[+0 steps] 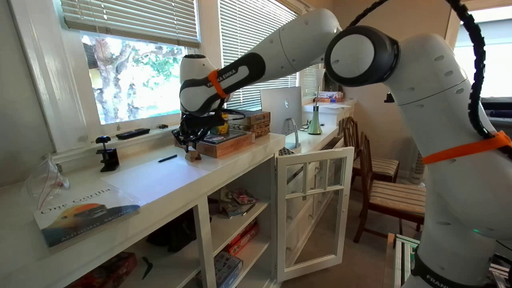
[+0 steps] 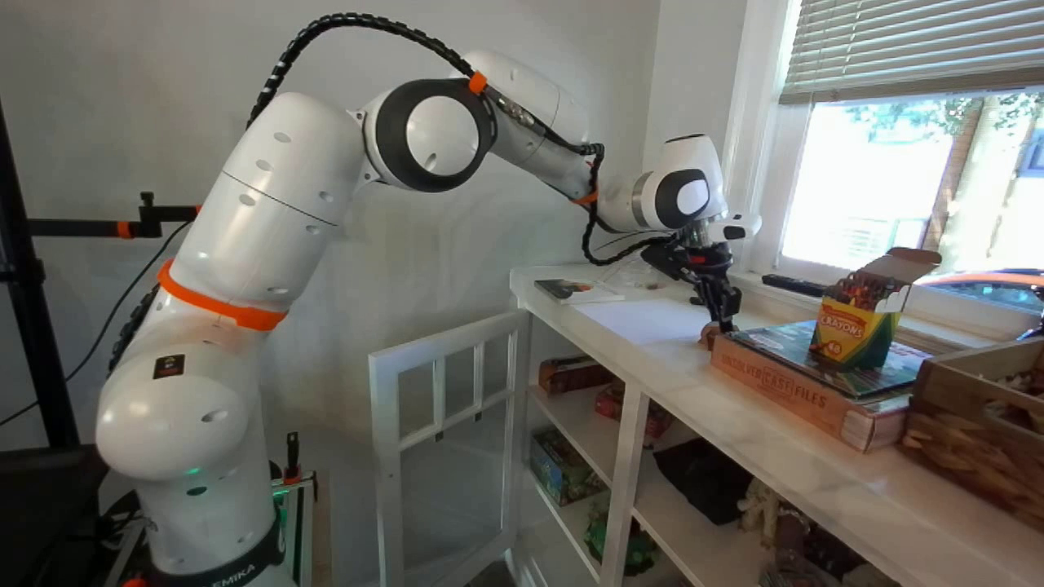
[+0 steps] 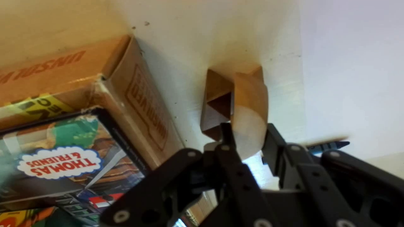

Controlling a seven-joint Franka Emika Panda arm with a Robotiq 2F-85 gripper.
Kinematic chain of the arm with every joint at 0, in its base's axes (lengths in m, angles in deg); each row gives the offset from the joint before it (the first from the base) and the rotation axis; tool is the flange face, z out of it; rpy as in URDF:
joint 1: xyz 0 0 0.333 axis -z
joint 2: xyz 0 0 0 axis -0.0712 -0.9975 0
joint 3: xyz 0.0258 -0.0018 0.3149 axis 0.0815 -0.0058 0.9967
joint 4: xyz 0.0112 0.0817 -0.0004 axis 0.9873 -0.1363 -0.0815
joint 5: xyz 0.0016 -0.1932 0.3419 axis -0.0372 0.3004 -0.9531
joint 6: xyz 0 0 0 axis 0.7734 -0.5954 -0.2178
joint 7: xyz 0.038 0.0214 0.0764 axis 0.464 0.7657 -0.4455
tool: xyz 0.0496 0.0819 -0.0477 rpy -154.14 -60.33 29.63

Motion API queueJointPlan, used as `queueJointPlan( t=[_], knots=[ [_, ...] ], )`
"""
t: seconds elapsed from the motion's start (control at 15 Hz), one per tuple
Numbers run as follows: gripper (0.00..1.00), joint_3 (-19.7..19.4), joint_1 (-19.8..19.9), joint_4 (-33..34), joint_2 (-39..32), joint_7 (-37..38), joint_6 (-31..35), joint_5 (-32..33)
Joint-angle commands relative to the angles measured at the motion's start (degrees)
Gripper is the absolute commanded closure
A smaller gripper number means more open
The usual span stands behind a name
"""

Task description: Put the light brown block on the other blocks

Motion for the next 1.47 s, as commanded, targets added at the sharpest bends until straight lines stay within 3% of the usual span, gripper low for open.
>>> queueJointPlan(
  t=[0.0,0.4,0.47,0.53,0.6,0.67,1.0,1.33,1.4],
  knots=[
    [0.93,-0.6,-0.3,1.9,-1.5,-0.6,-0.9,-1.4],
    [0.93,-0.6,-0.3,2.0,-1.7,-0.6,-0.8,-1.2],
    [0.79,-0.7,-0.4,2.0,-1.7,-0.6,-0.8,-1.2],
    [0.79,-0.7,-0.4,2.0,-1.7,-0.5,-0.8,-1.2],
    [0.72,-0.7,-0.4,2.0,-1.7,-0.5,-0.8,-1.1],
    [0.53,-0.8,-0.4,2.0,-1.7,-0.5,-0.8,-1.1],
    [0.17,-0.9,-0.5,1.9,-1.8,-0.6,-0.8,-1.1],
    [0.00,-0.8,-0.3,1.5,-1.4,-0.7,-0.9,-1.3],
    [0.00,-0.8,-0.2,1.1,-0.9,-0.7,-0.9,-1.4]
  ],
)
